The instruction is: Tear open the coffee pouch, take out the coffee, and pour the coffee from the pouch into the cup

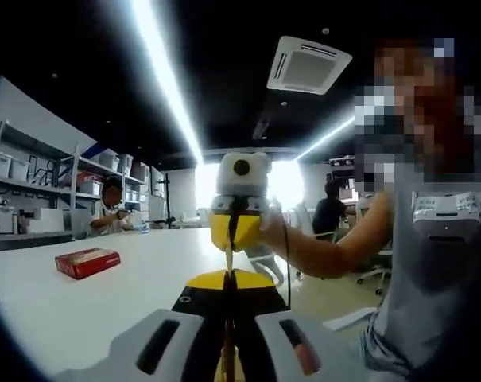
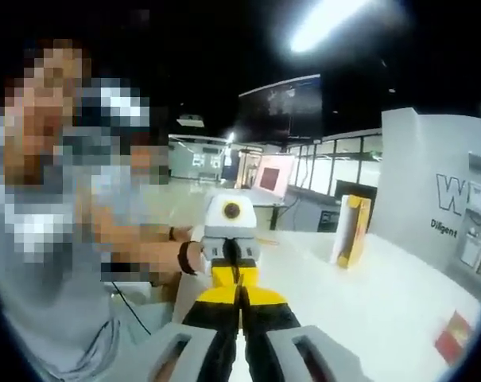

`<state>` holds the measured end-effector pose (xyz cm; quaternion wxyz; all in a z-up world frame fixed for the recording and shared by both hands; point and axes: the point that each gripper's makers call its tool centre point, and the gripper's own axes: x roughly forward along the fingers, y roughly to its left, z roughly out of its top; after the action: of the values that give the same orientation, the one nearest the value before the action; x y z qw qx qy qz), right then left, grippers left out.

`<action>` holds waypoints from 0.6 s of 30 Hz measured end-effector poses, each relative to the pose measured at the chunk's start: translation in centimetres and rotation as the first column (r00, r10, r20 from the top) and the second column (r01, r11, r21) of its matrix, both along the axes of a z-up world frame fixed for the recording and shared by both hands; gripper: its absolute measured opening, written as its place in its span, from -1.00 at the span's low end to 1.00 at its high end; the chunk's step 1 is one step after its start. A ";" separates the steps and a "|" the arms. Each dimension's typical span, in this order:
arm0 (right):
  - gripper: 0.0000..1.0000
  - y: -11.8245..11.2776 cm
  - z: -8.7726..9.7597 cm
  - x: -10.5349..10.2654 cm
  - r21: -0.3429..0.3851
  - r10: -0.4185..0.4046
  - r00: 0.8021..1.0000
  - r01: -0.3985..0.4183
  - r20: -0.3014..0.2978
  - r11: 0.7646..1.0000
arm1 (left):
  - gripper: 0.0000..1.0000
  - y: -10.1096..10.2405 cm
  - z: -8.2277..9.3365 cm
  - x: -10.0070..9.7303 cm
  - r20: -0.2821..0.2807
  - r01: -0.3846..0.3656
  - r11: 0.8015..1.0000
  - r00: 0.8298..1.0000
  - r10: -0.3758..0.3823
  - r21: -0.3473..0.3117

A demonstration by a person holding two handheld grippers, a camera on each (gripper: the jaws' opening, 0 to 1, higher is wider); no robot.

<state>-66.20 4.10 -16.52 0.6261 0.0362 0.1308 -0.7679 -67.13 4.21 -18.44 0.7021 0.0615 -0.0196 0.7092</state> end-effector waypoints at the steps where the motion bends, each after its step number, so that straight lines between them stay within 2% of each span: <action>1: -0.98 0.0 0.0 -0.1 0.001 -0.001 1.000 0.001 0.006 1.000 | -0.92 0.0 0.0 -0.1 -0.008 -0.007 1.000 1.000 0.007 0.005; 4: -0.98 -0.1 0.2 0.2 -0.004 0.005 1.000 -0.005 0.029 1.000 | -0.84 -0.1 0.5 0.2 -0.005 -0.005 1.000 1.000 0.005 0.021; 6: -0.98 -0.6 -0.3 0.3 0.018 0.009 0.999 -0.010 0.031 1.000 | -0.88 0.1 1.2 0.5 -0.021 0.003 0.999 1.000 -0.002 0.033; 7: -0.98 -0.7 -0.4 0.3 0.020 0.001 0.999 -0.002 0.039 1.000 | -0.89 0.3 1.0 0.5 -0.038 -0.003 1.000 0.999 0.003 0.009; 9: -0.99 -0.7 -0.5 0.2 0.032 -0.007 0.999 0.005 0.049 0.999 | -0.92 0.1 0.9 0.5 -0.025 0.008 1.000 1.000 -0.008 0.008; 12: -0.99 -0.8 -0.7 0.1 0.062 -0.009 0.999 0.006 0.043 0.998 | -0.92 0.1 0.6 0.6 -0.023 0.011 1.000 1.000 -0.011 0.012; 18: -1.00 -1.1 -0.6 0.0 0.075 -0.008 0.999 0.005 0.038 0.997 | -0.92 -0.3 0.6 0.7 -0.016 0.004 0.999 1.000 -0.004 0.034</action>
<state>-66.21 3.05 -17.10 0.6242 0.0750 0.1473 -0.7636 -66.48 3.88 -17.80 0.7026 0.0792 -0.0263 0.7067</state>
